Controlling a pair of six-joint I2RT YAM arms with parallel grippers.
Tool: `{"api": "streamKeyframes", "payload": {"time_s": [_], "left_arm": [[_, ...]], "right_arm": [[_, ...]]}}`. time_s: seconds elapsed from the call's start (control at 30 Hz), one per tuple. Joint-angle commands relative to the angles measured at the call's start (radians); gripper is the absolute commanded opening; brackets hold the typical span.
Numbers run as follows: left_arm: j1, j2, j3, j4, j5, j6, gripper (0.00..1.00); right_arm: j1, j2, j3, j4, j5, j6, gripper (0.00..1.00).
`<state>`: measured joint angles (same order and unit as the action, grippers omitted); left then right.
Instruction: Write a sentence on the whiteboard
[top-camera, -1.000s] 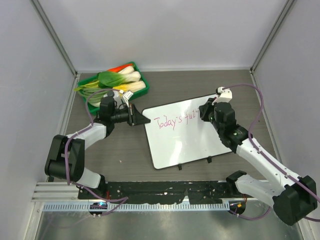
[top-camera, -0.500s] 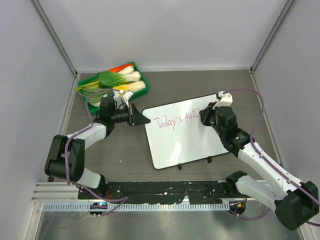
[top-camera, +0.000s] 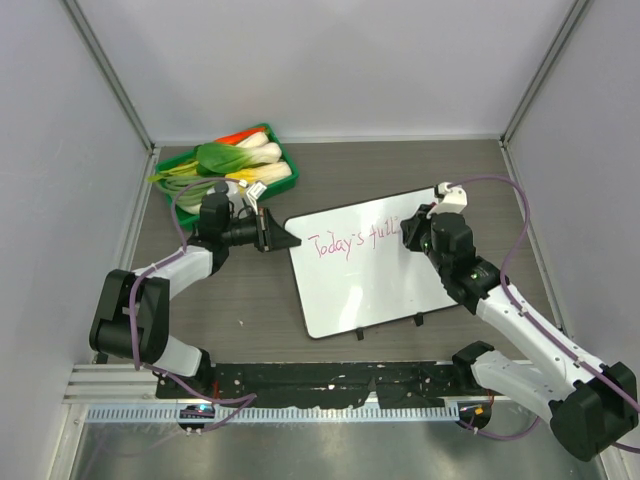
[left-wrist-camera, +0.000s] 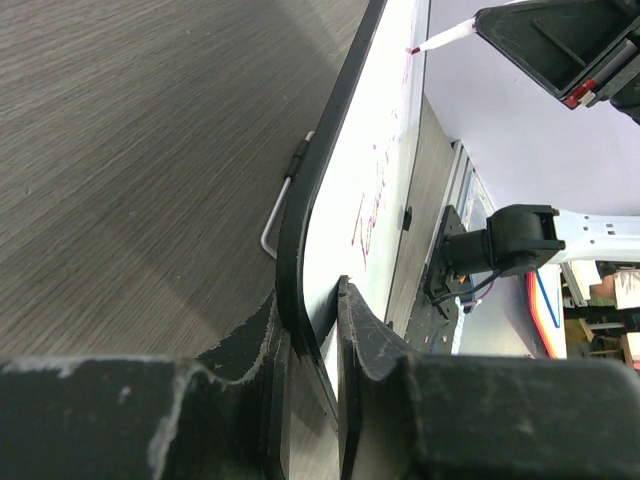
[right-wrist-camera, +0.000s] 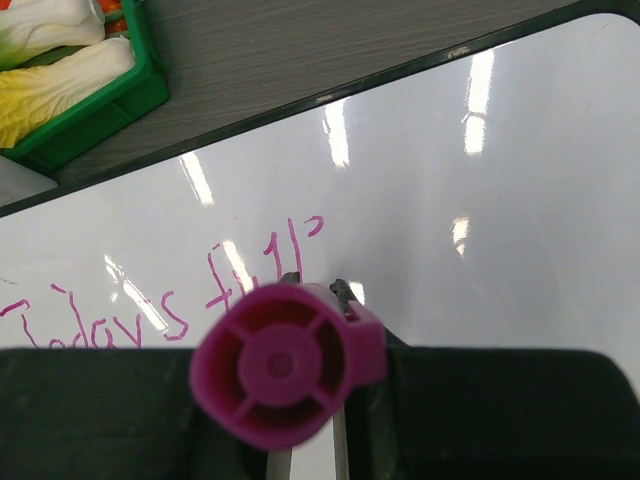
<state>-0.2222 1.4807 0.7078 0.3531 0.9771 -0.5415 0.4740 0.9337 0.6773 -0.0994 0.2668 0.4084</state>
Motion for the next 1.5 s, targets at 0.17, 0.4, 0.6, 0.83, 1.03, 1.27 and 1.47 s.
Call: {"api": "streamKeyframes", "payload": {"time_s": [0.17,0.4,0.6,0.83,1.03,1.27,1.47], "left_arm": [[-0.037,0.026,-0.005,-0.065,-0.075,0.158,0.00],[-0.039,0.020,-0.002,-0.066,-0.075,0.160,0.00],[-0.037,0.016,-0.004,-0.068,-0.075,0.160,0.00],[-0.037,0.015,-0.002,-0.066,-0.072,0.158,0.00],[-0.037,0.013,-0.004,-0.066,-0.072,0.160,0.00],[-0.037,0.016,-0.004,-0.066,-0.072,0.160,0.00],[-0.037,0.018,-0.002,-0.066,-0.072,0.160,0.00]], "right_arm": [[-0.002,-0.029,0.067,0.027,0.049,0.003,0.01],[-0.003,-0.049,0.082,0.026,0.104,-0.010,0.01],[-0.011,-0.032,0.082,0.021,0.153,-0.011,0.01],[-0.049,0.002,0.077,0.029,0.137,0.003,0.01],[-0.067,0.023,0.073,0.046,0.106,0.006,0.01],[-0.067,0.034,0.056,0.050,0.078,0.006,0.01],[-0.067,0.013,0.044,0.010,0.054,0.003,0.01]]}}
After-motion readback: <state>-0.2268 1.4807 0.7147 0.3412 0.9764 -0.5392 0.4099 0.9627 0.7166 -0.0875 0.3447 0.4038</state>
